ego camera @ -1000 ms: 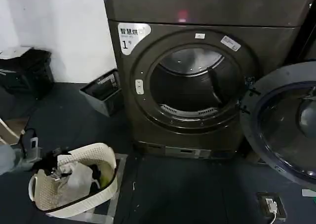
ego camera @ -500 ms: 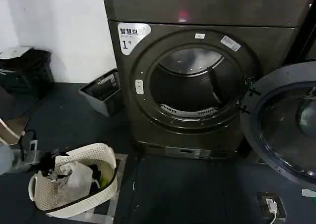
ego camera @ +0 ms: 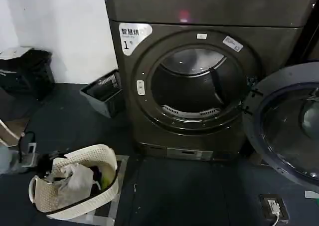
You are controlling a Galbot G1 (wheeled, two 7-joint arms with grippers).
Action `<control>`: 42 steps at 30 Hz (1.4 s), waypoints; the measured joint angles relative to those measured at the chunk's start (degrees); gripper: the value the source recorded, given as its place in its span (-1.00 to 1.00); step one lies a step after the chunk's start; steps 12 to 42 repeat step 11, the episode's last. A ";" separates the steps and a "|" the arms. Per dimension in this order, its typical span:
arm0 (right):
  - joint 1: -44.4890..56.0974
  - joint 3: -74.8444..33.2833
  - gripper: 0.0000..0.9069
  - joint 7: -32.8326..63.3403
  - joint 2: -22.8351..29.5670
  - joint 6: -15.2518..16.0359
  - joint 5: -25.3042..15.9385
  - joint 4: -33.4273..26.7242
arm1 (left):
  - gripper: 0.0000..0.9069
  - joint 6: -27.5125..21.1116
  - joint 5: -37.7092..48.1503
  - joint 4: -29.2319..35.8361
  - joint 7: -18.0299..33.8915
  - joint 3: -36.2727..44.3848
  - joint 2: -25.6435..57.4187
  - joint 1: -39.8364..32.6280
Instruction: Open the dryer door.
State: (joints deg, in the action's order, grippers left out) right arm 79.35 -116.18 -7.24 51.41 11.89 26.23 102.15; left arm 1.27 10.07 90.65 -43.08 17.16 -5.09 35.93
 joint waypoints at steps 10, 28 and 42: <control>1.15 -1.11 1.00 0.61 0.03 0.12 -1.69 0.18 | 1.00 1.77 -5.14 -2.21 -0.93 -0.01 -1.80 0.12; 1.23 -1.27 1.00 0.63 0.04 0.15 -1.69 0.27 | 1.00 1.91 -5.37 -2.47 -1.01 -0.01 -1.97 0.11; 1.23 -1.27 1.00 0.63 0.04 0.15 -1.69 0.27 | 1.00 1.91 -5.37 -2.47 -1.01 -0.01 -1.97 0.11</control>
